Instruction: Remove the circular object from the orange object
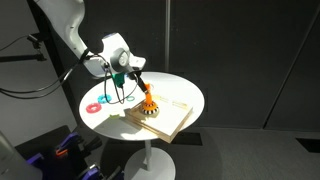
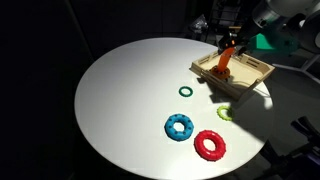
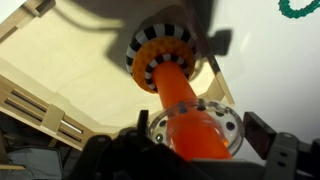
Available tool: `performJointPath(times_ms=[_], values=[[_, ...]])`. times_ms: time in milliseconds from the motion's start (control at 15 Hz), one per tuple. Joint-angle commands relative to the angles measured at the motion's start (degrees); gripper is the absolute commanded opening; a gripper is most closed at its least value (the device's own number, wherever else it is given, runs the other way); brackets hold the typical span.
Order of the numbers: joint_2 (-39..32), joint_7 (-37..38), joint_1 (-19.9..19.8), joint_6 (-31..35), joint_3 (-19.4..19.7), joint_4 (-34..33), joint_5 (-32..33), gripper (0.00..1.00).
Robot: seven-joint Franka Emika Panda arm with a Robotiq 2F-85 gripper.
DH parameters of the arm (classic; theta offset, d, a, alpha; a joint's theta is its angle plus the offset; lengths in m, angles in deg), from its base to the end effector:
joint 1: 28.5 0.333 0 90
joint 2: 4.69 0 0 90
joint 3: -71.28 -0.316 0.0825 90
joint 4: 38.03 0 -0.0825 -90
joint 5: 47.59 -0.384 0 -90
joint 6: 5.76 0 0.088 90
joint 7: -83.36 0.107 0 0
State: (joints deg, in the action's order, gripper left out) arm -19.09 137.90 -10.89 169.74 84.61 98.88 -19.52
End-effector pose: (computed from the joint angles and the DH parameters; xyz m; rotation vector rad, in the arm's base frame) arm 0.5272 0.0763 0.2567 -2.9821 0.5688 -0.6899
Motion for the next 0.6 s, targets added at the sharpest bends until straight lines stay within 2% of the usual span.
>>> performJointPath(times_ms=[0, 533], values=[[4.61, -1.31, -1.25, -1.77, -1.64, 1.84, -1.79, 0.68], [9.44, -4.17, -2.54, -2.01, -5.22, 3.12, -7.86, 0.68]])
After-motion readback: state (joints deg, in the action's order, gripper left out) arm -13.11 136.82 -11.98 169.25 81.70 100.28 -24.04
